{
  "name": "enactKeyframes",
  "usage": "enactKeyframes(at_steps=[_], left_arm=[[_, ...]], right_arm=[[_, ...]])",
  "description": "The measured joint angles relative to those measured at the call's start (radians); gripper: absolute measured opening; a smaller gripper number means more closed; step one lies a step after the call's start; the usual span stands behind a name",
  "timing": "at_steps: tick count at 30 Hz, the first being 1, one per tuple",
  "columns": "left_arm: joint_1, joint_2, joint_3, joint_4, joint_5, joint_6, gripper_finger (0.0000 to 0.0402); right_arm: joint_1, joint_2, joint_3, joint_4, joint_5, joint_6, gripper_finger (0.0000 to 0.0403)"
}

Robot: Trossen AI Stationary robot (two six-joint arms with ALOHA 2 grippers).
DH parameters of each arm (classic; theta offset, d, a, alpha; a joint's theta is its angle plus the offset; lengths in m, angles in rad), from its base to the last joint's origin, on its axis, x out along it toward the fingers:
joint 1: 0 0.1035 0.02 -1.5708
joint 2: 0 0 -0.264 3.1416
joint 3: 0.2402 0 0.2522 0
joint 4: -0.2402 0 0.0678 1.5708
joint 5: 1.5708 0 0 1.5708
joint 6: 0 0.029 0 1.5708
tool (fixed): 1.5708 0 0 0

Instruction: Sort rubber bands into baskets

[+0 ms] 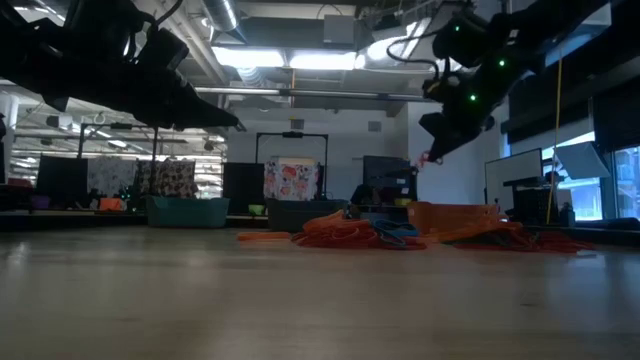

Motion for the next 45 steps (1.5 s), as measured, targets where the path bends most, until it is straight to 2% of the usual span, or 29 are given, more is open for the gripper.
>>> enactKeyframes(at_steps=[9,18,21,24,31,35,41,45], left_arm=[[0.000,0.000,0.000,0.000,0.000,0.000,0.0005],[0.000,0.000,0.000,0.000,0.000,0.004,0.0005],[0.000,0.000,0.000,0.000,0.000,0.007,0.0005],[0.000,0.000,0.000,0.000,0.000,0.007,0.0005],[0.000,0.000,0.000,0.001,0.000,0.006,0.0005],[0.000,0.000,0.000,0.001,0.000,0.006,0.0005],[0.000,0.000,0.000,0.001,0.000,0.006,0.0005],[0.000,0.000,0.000,0.000,0.000,0.005,0.0005]], right_arm=[[-0.078,0.003,0.000,-0.096,-0.004,0.114,0.0003],[-0.075,0.007,-0.093,-0.043,-0.004,0.139,0.0003],[-0.075,0.007,-0.121,0.001,-0.037,0.139,0.0009],[-0.075,0.007,-0.135,0.036,-0.047,0.139,0.0039],[-0.075,0.007,-0.139,0.042,-0.052,0.136,0.0139],[-0.075,0.007,-0.125,0.040,-0.148,0.108,0.0170],[-0.044,0.007,-0.106,0.115,-0.446,0.081,0.0181],[0.035,0.007,-0.105,0.219,-0.512,0.053,0.0181]])
